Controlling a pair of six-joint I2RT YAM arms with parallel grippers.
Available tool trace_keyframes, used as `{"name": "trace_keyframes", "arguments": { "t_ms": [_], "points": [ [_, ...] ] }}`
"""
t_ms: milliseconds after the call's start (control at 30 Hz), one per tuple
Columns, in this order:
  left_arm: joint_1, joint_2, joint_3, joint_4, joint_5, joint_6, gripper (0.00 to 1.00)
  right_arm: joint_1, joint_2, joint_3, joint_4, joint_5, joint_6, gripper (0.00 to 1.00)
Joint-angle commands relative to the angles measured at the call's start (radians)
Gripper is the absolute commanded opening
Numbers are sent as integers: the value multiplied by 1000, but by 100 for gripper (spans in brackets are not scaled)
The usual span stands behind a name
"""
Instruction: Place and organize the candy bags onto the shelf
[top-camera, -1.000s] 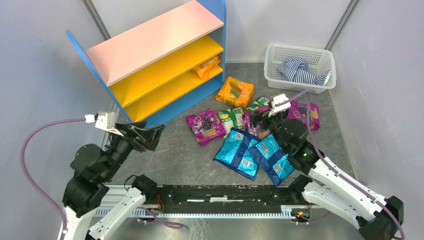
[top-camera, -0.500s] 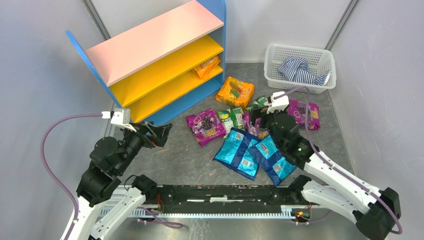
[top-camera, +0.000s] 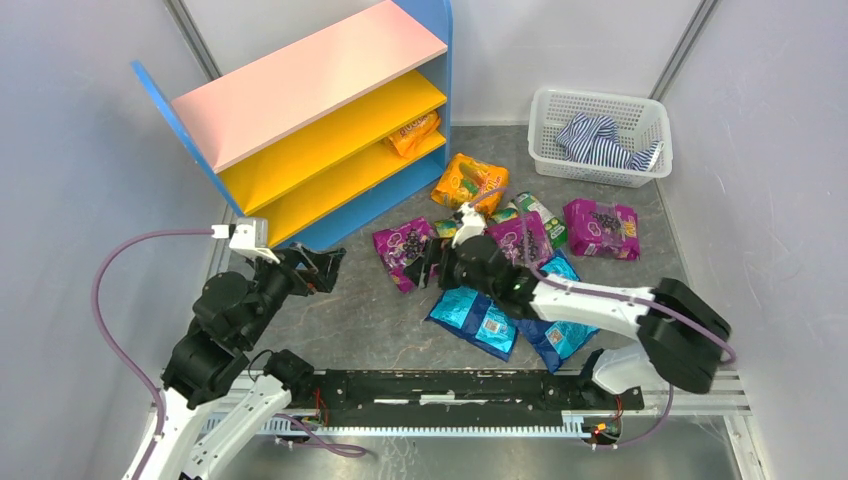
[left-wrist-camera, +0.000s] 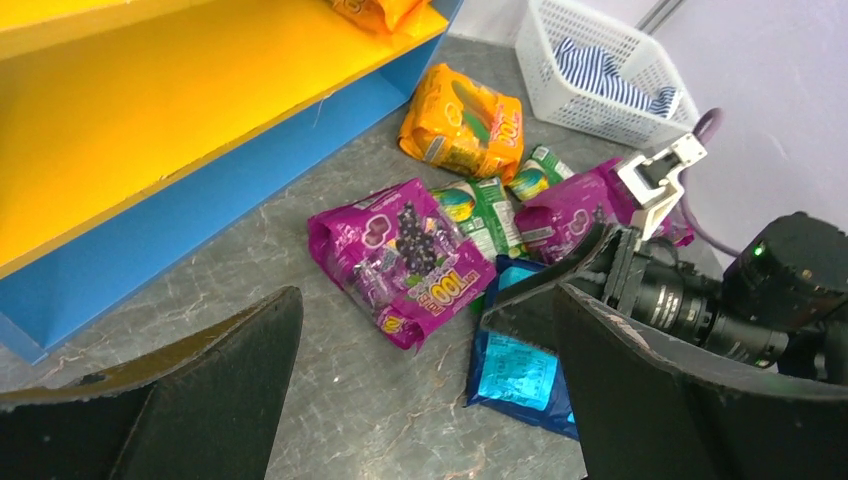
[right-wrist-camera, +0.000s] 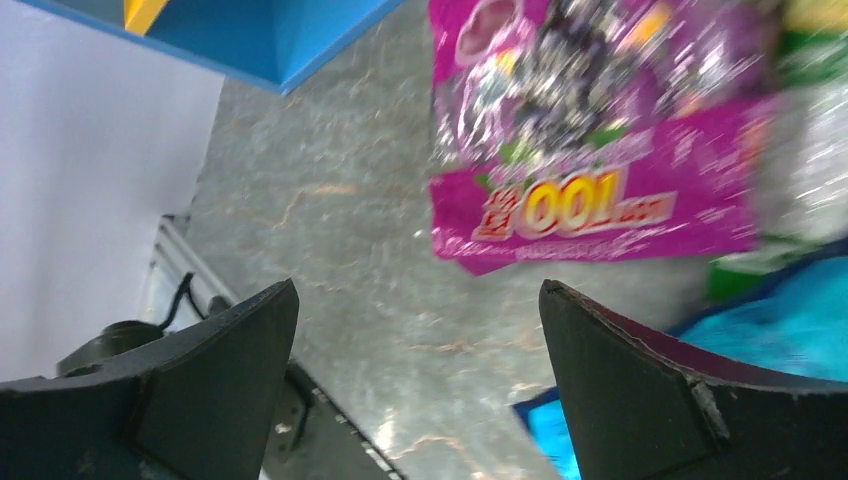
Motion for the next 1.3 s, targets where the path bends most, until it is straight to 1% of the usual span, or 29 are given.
{"name": "trace_keyframes", "arguments": {
  "t_ms": [0, 100, 200, 333, 467, 600, 667, 733, 767, 833, 933, 1033, 1067, 1100, 1167, 1267],
  "points": [
    [-2, -11, -33, 21, -47, 34, 100, 62, 123, -13, 181, -13, 345, 98],
    [-2, -13, -48, 10, -51, 35, 100, 91, 182, -15, 185, 43, 442, 98],
    [-2, -20, -61, 13, -50, 35, 100, 91, 219, -36, 161, 115, 546, 98],
    [-2, -28, -75, 29, -35, 39, 100, 80, 266, -32, 190, 173, 587, 98],
    [-2, -29, -78, 33, -31, 44, 100, 65, 324, 3, 172, 212, 640, 98],
    [-2, -30, -80, 31, -34, 46, 100, 53, 346, 11, 174, 261, 654, 89],
    [-2, -32, -80, 31, -34, 45, 100, 49, 346, 15, 177, 277, 625, 83],
    [-2, -36, -82, 33, -36, 46, 100, 48, 341, 15, 181, 287, 590, 75],
    [-2, -37, -82, 33, -37, 45, 100, 49, 339, 11, 190, 287, 569, 67],
    [-2, -37, -82, 33, -40, 44, 100, 47, 334, 6, 197, 279, 523, 45],
    [-2, -31, -83, 31, -44, 45, 100, 47, 320, -13, 217, 267, 466, 27],
    [-2, -21, -83, 31, -43, 45, 100, 39, 307, -3, 234, 232, 334, 12],
    [-3, -19, -83, 31, -41, 44, 100, 29, 305, -1, 248, 200, 274, 4],
    [-3, -15, -83, 31, -40, 44, 100, 21, 302, -1, 271, 164, 231, 1],
    [-2, -8, -85, 32, -35, 44, 100, 5, 299, 4, 310, 51, 102, 0],
    [-2, -2, -85, 33, -33, 43, 100, 1, 304, 49, 305, -138, -109, 0]
  ]
}}
